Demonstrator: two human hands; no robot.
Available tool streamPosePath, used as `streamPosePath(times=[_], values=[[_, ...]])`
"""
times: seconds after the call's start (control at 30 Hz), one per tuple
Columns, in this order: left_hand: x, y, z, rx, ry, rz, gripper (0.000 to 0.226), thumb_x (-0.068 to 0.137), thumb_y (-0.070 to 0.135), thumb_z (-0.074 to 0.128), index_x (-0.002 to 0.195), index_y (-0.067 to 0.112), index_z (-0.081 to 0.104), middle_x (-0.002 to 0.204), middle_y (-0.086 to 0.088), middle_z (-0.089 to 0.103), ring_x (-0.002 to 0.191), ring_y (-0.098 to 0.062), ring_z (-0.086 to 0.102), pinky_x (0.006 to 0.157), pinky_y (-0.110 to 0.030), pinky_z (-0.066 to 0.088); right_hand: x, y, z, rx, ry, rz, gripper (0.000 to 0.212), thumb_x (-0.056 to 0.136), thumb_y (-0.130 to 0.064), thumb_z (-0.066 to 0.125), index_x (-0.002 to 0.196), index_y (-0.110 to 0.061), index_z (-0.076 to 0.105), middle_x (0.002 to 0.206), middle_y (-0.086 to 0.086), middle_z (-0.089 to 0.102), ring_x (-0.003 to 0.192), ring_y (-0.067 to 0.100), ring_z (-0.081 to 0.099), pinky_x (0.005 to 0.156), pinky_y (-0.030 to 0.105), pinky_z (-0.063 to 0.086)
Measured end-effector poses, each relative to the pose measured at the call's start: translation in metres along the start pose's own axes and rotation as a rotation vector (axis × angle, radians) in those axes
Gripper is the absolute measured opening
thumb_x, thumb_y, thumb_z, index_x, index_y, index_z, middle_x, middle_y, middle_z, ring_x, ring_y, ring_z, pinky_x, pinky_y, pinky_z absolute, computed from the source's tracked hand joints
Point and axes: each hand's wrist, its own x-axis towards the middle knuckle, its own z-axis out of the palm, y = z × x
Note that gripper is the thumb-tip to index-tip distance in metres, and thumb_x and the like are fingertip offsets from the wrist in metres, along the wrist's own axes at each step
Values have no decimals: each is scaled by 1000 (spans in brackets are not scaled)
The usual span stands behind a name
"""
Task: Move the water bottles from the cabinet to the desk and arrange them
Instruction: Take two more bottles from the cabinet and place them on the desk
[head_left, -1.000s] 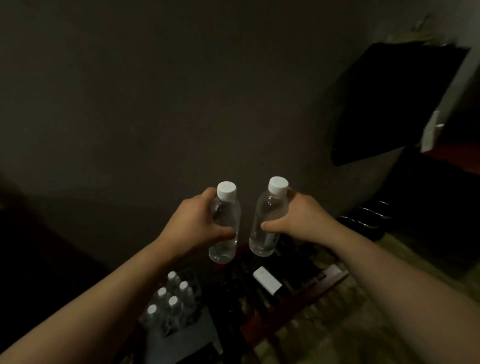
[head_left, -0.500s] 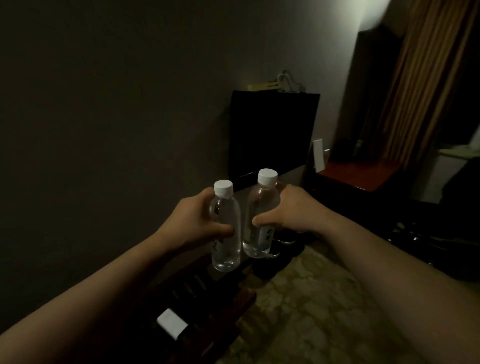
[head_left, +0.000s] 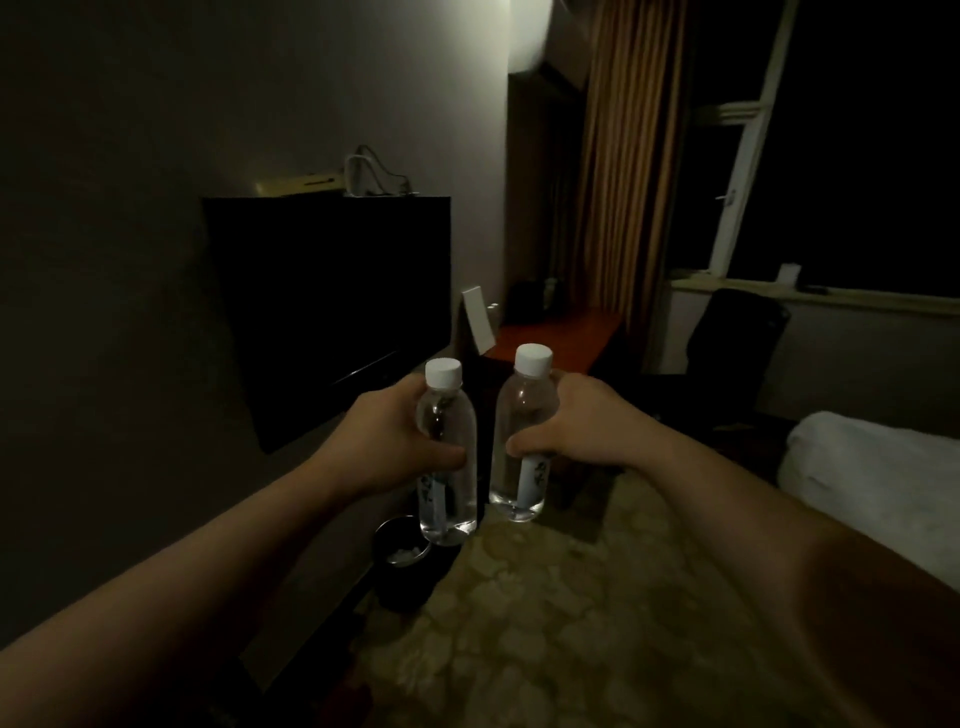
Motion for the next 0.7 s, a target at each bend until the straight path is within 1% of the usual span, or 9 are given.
streamPosePath(times=[0.1, 0.17, 0.23, 0.3, 0.4, 0.47, 0.53, 0.6, 0.7], values=[[64, -12, 22, -33, -45, 44, 50, 64, 23, 85, 106, 34, 60, 91, 12, 69, 81, 3, 66, 69, -17, 49, 40, 31, -18, 14, 49, 31, 39, 68, -32, 86, 100, -35, 63, 96, -11, 71, 88, 6, 69, 75, 28, 60], [112, -19, 35, -57, -76, 80, 48, 65, 20, 86, 104, 32, 60, 91, 11, 68, 80, 4, 65, 67, -14, 46, 73, 52, -32, 21, 72, 63, 44, 68, -31, 86, 104, -34, 61, 100, -8, 70, 90, 9, 70, 71, 30, 61], [162, -25, 47, -79, -103, 114, 49, 67, 19, 85, 105, 33, 59, 91, 12, 67, 80, 4, 64, 65, -11, 44, 109, 71, -48, 20, 85, 91, 48, 70, -29, 85, 110, -33, 59, 104, -7, 67, 90, 10, 69, 63, 24, 59], [212, -31, 58, -100, -126, 152, 49, 67, 19, 85, 106, 31, 58, 92, 12, 67, 82, 2, 65, 66, -12, 45, 145, 88, -65, 13, 105, 111, 52, 73, -28, 84, 116, -32, 57, 109, -9, 64, 95, 10, 67, 65, 24, 60], [285, -41, 76, -100, -155, 198, 50, 65, 23, 86, 107, 28, 60, 94, 9, 68, 85, -2, 66, 72, -21, 51, 194, 114, -87, 40, 150, 148, 51, 75, -25, 83, 118, -30, 55, 114, -6, 63, 102, 12, 65, 78, 35, 62], [330, -47, 90, -101, -179, 214, 53, 65, 25, 86, 110, 27, 59, 95, 8, 69, 88, -4, 67, 77, -25, 54, 225, 133, -101, 39, 172, 175, 50, 75, -24, 83, 116, -30, 54, 114, -5, 62, 103, 15, 64, 80, 39, 62], [371, -52, 106, -114, -209, 224, 54, 66, 26, 86, 112, 26, 59, 97, 8, 69, 89, -4, 67, 77, -25, 55, 254, 153, -115, 32, 193, 209, 48, 75, -22, 83, 112, -31, 53, 110, -5, 62, 101, 16, 64, 79, 40, 62], [408, -55, 123, -127, -240, 220, 55, 67, 25, 86, 114, 26, 57, 99, 8, 68, 91, -4, 66, 75, -22, 52, 279, 175, -130, 35, 209, 224, 48, 75, -21, 83, 110, -31, 52, 107, -5, 62, 99, 16, 65, 78, 42, 62], [463, -57, 154, -134, -268, 220, 57, 66, 26, 86, 115, 27, 58, 98, 8, 69, 90, -3, 67, 77, -23, 55, 314, 213, -155, 38, 225, 244, 48, 76, -20, 82, 114, -26, 54, 111, -2, 63, 102, 19, 64, 82, 45, 60]])
